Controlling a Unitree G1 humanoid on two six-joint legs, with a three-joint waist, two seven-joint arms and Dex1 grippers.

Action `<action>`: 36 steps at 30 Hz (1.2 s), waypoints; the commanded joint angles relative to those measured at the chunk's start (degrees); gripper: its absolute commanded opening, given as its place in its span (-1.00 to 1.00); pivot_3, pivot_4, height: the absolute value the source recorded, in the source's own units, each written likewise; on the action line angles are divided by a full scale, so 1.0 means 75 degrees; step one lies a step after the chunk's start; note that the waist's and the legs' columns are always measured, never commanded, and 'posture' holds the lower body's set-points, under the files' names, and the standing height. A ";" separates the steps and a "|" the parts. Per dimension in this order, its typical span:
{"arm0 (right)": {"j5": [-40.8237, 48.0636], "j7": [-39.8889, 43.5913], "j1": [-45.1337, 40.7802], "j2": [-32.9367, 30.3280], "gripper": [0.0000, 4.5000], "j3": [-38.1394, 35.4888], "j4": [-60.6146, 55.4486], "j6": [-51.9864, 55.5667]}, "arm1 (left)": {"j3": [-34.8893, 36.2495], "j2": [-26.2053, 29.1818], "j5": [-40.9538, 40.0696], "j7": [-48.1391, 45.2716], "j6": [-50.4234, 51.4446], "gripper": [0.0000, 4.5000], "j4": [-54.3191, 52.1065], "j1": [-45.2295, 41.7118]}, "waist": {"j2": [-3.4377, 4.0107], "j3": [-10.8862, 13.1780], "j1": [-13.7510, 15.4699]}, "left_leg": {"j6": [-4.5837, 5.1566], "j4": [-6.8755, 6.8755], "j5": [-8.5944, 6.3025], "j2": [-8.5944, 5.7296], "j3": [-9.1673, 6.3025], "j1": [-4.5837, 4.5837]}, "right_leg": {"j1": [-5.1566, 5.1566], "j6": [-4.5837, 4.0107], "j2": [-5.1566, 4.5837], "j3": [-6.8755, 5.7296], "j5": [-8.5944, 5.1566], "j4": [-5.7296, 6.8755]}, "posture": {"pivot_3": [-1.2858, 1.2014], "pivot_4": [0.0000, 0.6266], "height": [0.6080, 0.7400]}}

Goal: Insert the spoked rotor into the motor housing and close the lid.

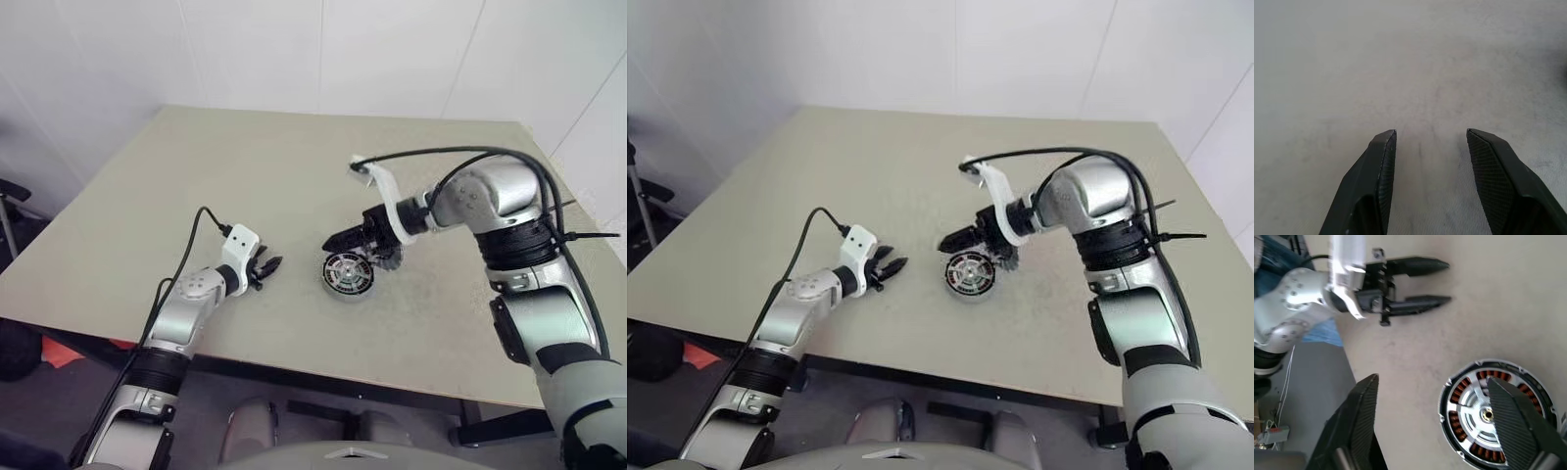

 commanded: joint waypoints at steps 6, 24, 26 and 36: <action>0.0033 -0.0375 -0.1074 -0.0454 0.88 -0.0978 -0.0661 -0.1605 | -0.0126 -0.0112 0.0021 -0.0132 -0.0183 0.08 0.0223 -0.0437 | -0.0015 -0.0001 0.0051 | -0.0009 -0.0010 0.0005 -0.0002 0.0000 -0.0017 | -0.0021 0.0000 0.0001 0.0001 0.0000 0.0004 | 0.03 -1.00 1.00; -0.2188 0.1764 0.3012 -0.3175 -0.93 -0.0259 -0.1702 -0.6557 | -0.0246 0.0047 0.0129 -0.0529 -0.0358 0.08 0.0726 -0.0911 | -0.0004 0.0004 0.0108 | 0.0042 0.0014 -0.0022 -0.0002 0.0003 -0.0044 | -0.0043 0.0002 0.0001 0.0006 0.0004 0.0011 | 0.03 -1.00 1.00; -0.1898 0.1892 0.3116 -0.3083 -0.93 -0.0360 -0.2180 -0.6246 | -0.0258 0.0024 0.0150 -0.0536 -0.0374 0.08 0.0780 -0.0953 | -0.0004 0.0004 0.0116 | 0.0043 0.0020 -0.0022 0.0000 0.0003 -0.0034 | -0.0034 0.0003 0.0001 0.0006 0.0003 0.0012 | 0.03 -1.00 1.00; -0.1549 0.1454 0.3425 -0.2327 -0.93 -0.0057 -0.2908 -0.5248 | -0.0185 0.0065 0.0180 -0.0531 -0.0401 0.08 0.0814 -0.0963 | -0.0005 0.0003 0.0131 | 0.0044 0.0040 -0.0022 0.0001 0.0002 0.0001 | 0.0012 0.0004 -0.0001 0.0006 0.0003 0.0005 | 0.03 -1.00 1.00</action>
